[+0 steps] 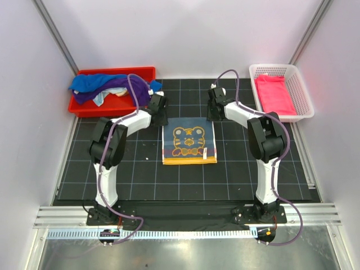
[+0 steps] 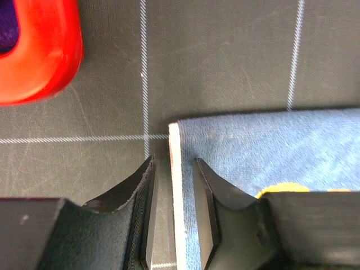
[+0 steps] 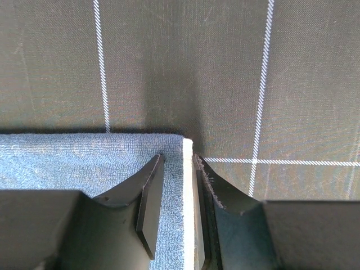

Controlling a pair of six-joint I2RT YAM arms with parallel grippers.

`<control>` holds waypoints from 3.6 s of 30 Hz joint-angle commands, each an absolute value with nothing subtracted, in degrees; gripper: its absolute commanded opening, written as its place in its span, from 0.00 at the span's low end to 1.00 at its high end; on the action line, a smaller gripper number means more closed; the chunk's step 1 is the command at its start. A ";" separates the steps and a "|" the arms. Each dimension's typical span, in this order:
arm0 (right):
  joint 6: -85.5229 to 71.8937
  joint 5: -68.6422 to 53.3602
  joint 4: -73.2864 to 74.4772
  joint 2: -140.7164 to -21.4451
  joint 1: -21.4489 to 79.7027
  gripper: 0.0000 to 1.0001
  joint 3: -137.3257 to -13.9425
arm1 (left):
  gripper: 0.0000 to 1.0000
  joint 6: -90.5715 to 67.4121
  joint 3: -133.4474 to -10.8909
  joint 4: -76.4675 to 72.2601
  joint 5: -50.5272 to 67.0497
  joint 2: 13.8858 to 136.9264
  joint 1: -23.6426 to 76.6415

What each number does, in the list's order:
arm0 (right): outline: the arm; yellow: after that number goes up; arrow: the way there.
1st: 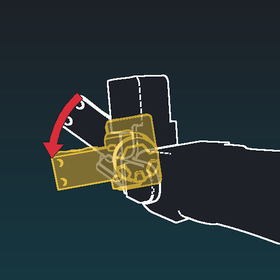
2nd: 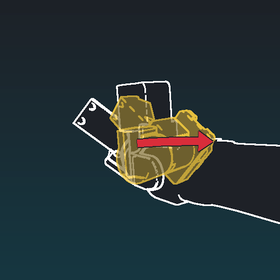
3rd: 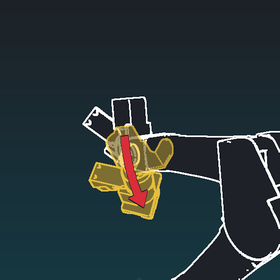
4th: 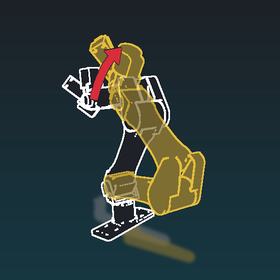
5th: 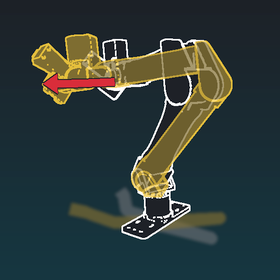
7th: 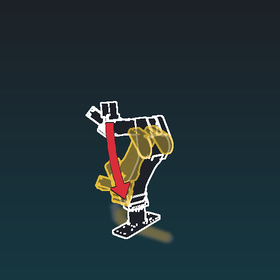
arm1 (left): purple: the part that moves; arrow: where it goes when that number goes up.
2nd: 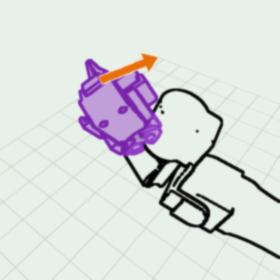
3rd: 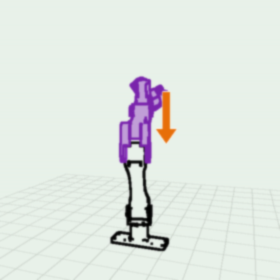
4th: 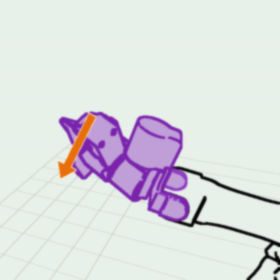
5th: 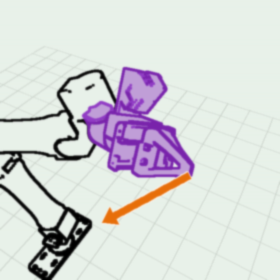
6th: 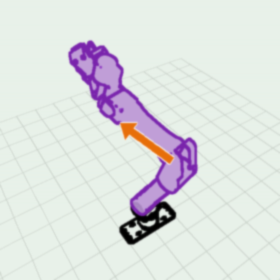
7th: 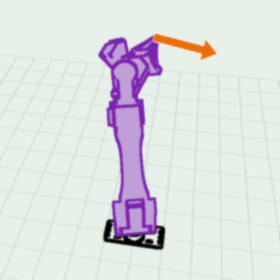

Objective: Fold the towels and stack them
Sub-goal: Fold the towel

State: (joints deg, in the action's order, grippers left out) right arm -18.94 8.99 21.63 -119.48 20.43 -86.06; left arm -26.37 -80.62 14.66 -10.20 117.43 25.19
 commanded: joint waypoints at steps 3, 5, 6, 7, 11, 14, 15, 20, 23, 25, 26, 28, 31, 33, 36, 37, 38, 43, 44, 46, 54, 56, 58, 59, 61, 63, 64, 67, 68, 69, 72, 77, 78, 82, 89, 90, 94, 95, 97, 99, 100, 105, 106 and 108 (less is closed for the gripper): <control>-18.63 8.53 17.05 -113.73 19.51 0.35 -84.20 | 0.36 -27.33 -77.70 6.86 -7.12 112.06 23.91; -18.63 8.00 16.61 -113.82 19.51 0.35 -84.20 | 0.37 -27.33 -77.96 6.68 -6.77 112.32 23.64; -18.72 7.74 16.35 -113.73 19.51 0.35 -84.03 | 0.37 -27.42 -77.87 6.51 -6.33 112.59 23.47; -18.72 7.13 15.56 -113.73 19.42 0.36 -83.68 | 0.38 -27.51 -77.61 6.16 -6.07 112.67 23.38; -18.81 6.42 15.47 -115.22 19.34 0.37 -84.46 | 0.40 -27.86 -78.48 6.24 -5.28 114.08 22.68; -18.72 6.24 16.17 -116.72 19.16 0.37 -85.34 | 0.40 -27.86 -79.27 6.42 -5.27 115.57 22.59; -18.89 5.98 16.08 -116.89 19.16 0.37 -85.43 | 0.40 -27.86 -79.45 6.50 -5.10 115.84 22.59; -18.90 5.54 16.44 -117.95 19.16 0.38 -85.52 | 0.40 -28.04 -79.80 6.33 -3.96 117.86 22.41; -19.07 5.45 16.52 -118.74 19.16 0.38 -85.43 | 0.41 -28.39 -79.89 6.33 -3.96 118.74 22.50; -18.98 5.71 16.61 -119.18 19.16 0.38 -85.60 | 0.42 -28.65 -80.07 6.15 -4.22 119.09 22.50; -19.07 5.80 16.79 -119.61 19.25 0.38 -85.87 | 0.42 -28.83 -79.98 6.24 -4.31 119.35 22.50; -18.98 5.98 17.58 -120.50 19.25 0.38 -86.39 | 0.44 -29.09 -80.16 6.24 -4.31 119.53 22.50; -19.07 6.41 17.58 -120.94 19.16 0.38 -86.57 | 0.44 -29.27 -80.16 6.24 -4.04 119.97 22.50; -18.90 6.42 17.58 -121.11 19.16 0.38 -86.66 | 0.43 -29.44 -80.07 6.24 -3.69 120.32 22.50; -18.81 6.42 17.67 -121.11 19.16 0.38 -86.57 | 0.40 -29.79 -79.54 6.07 -2.99 120.50 22.50; -18.81 6.33 17.67 -121.03 19.16 0.36 -86.49 | 0.39 -29.88 -79.19 6.06 -2.81 120.50 22.59; -18.81 6.42 17.75 -120.94 19.07 0.36 -86.31 | 0.38 -30.06 -79.10 5.80 -2.55 120.41 22.59; -18.90 6.59 17.31 -120.94 19.16 0.24 -85.78 | 0.28 -30.50 -78.57 5.54 -2.20 120.06 22.67; -18.81 6.42 17.31 -121.11 18.99 0.23 -85.96 | 0.26 -30.50 -78.75 5.28 -2.20 119.97 22.68; -18.72 5.89 17.23 -121.38 18.72 0.15 -86.04 | 0.24 -30.59 -78.84 4.92 -2.02 119.97 22.68; -18.81 2.99 15.39 -121.03 16.09 0.04 -86.66 | 0.08 -31.20 -81.64 2.03 -1.32 120.94 22.68; -18.81 2.90 14.51 -120.76 15.91 0.04 -86.75 | 0.05 -31.99 -82.44 0.88 -1.32 121.20 22.68; -18.81 2.64 13.80 -120.59 15.47 0.04 -87.10 | 0.03 -32.52 -83.66 0.27 -1.58 121.20 22.68; -18.81 2.64 13.28 -120.50 15.29 0.05 -87.45 | 0.01 -32.87 -84.19 -1.22 -1.67 121.11 22.68; -18.55 2.46 12.22 -120.32 15.03 0.05 -87.63 | 0.00 -33.31 -85.51 -2.10 -1.93 121.20 22.68; -18.46 2.37 10.73 -119.97 14.85 0.05 -87.54 | 0.00 -33.49 -85.87 -4.21 -1.85 120.85 22.68; -18.54 2.46 10.11 -119.54 14.77 0.05 -87.45 | 0.00 -33.49 -86.22 -5.09 -1.76 120.76 22.59; -18.37 2.72 8.00 -118.31 14.50 0.05 -86.66 | 0.00 -33.40 -86.22 -7.55 -1.76 120.15 22.50; -18.37 2.99 6.34 -117.87 14.50 0.05 -85.62 | 0.00 -33.40 -86.05 -8.08 -1.50 119.89 22.50; -18.54 2.90 5.72 -117.43 14.41 0.05 -85.08 | 0.00 -33.49 -85.78 -9.22 -1.41 119.62 22.50; -18.37 2.81 3.43 -115.06 14.33 0.05 -82.71 | 0.00 -33.40 -84.73 -10.02 -0.62 117.87 22.32; -18.54 1.76 2.38 -111.46 14.41 0.05 -79.29 | 0.00 -32.61 -80.87 -11.60 -0.44 114.09 22.15; -18.63 1.58 1.94 -110.92 14.41 0.05 -78.41 | 0.00 -32.61 -79.12 -11.95 -0.18 113.56 22.15; -19.51 0.71 0.36 -107.76 14.33 0.05 -73.58 | 0.00 -32.26 -76.29 -12.39 2.02 110.92 22.15; -20.83 -1.14 -1.84 -101.43 15.20 0.05 -65.93 | 0.00 -32.87 -69.97 -13.09 3.60 106.27 22.06; -20.83 -1.14 -1.76 -100.82 15.38 0.05 -65.22 | 0.00 -33.13 -69.18 -13.36 3.78 105.22 22.06; -21.09 -0.70 -0.36 -97.22 16.34 0.05 -61.80 | 0.00 -33.92 -64.88 -13.80 4.22 102.92 22.06; -21.18 -0.44 -0.35 -96.42 16.52 0.05 -61.27 | 0.00 -34.10 -64.17 -14.23 4.39 102.31 22.15; -21.27 -0.26 -0.35 -94.67 17.31 0.05 -59.77 | 0.00 -34.71 -62.32 -14.76 4.39 100.73 22.15; -21.27 -0.26 1.66 -93.61 17.75 0.05 -58.89 | 0.00 -34.98 -60.30 -14.94 4.57 99.85 22.06; -21.44 1.65 1.76 -92.91 18.01 0.05 -57.67 | 0.00 -35.07 -59.77 -14.77 4.57 98.89 22.15; -22.15 2.54 2.02 -88.95 19.42 0.05 -53.27 | 0.00 -35.95 -55.74 -14.77 5.18 96.24 22.32; -22.24 2.72 2.02 -88.34 19.51 0.05 -51.87 | 0.00 -36.03 -55.37 -14.68 5.19 95.54 22.50; -22.67 2.64 2.20 -86.93 19.86 0.05 -50.11 | 0.00 -36.04 -54.06 -14.42 5.01 94.93 22.76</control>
State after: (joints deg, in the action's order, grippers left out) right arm -21.80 0.32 2.33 -90.35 19.44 -52.25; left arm -35.70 -55.44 -11.77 5.19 98.15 22.59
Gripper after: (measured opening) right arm 0.096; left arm 0.040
